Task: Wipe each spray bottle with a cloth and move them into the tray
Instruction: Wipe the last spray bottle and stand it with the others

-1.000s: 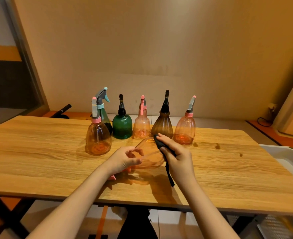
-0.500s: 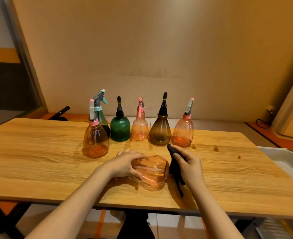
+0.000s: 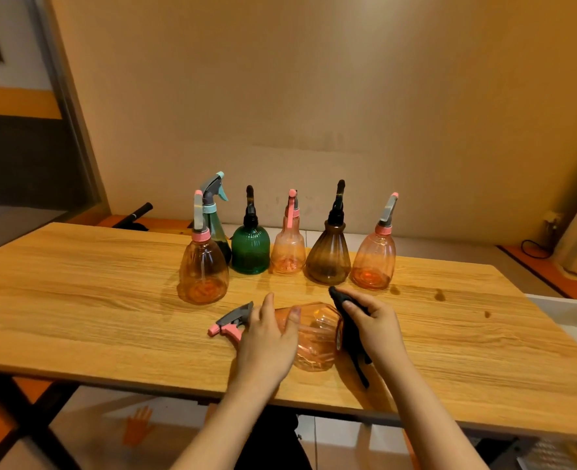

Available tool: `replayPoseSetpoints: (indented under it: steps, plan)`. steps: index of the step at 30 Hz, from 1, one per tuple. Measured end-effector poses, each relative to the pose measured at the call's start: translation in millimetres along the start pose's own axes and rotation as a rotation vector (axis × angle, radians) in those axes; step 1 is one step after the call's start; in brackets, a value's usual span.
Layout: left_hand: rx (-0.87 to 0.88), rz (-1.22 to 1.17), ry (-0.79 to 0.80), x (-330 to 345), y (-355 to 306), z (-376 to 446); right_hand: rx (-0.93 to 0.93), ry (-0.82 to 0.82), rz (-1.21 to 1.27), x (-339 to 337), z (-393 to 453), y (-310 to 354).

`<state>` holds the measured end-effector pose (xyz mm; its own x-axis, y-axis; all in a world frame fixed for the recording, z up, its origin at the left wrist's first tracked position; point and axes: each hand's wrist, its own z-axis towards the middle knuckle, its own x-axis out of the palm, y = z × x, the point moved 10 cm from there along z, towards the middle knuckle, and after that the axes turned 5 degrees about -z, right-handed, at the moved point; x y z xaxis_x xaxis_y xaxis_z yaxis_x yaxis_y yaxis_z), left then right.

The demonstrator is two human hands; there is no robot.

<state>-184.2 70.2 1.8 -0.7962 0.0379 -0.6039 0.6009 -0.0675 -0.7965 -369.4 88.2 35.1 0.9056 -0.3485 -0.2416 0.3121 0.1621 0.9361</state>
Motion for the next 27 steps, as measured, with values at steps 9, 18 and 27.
replayPoseSetpoints:
  steps: [9,18,27]
  plan:
    - [-0.013,-0.179,-0.059,5.8,-13.3,-13.1,-0.020,0.044,0.040,4.1,-9.7,6.4]
    - [0.041,-0.716,-0.083,10.6,2.8,-11.1,0.017,0.081,0.104,9.6,-17.3,-2.8]
    - [0.068,-0.961,0.147,22.9,2.9,7.8,-0.018,0.057,0.171,21.3,-22.0,-13.0]
